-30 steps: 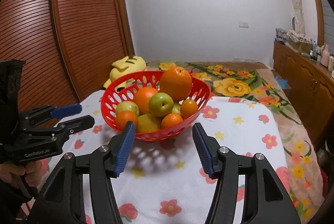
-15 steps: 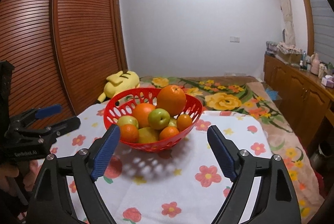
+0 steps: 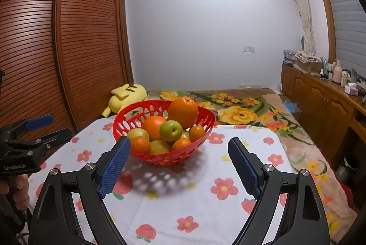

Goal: Organize fruits

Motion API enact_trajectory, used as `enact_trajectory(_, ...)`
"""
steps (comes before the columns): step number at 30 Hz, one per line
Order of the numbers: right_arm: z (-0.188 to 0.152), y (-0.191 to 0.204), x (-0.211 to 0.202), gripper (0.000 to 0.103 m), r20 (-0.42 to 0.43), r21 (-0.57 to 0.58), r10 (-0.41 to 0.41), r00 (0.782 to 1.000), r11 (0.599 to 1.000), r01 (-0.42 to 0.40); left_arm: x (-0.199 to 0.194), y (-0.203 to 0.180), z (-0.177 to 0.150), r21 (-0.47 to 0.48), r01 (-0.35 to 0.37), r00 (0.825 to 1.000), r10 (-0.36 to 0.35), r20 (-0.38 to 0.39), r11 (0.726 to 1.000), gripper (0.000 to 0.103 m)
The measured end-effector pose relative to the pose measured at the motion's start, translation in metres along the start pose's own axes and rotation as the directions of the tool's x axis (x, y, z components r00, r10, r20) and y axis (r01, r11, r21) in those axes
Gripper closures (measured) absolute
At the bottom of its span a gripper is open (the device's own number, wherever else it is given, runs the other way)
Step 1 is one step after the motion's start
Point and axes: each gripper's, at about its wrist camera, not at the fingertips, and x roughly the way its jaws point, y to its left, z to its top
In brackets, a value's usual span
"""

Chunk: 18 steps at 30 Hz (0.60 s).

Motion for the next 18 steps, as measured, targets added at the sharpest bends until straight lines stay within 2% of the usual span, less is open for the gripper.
enact_trajectory(18,-0.0023,0.0007,-0.0018,0.014,0.000,0.002,-0.007,1.000,1.000,0.007,-0.0052,0.0064,-0.0038,-0.017,0.006,1.000,-0.006,-0.001,1.000,0.012)
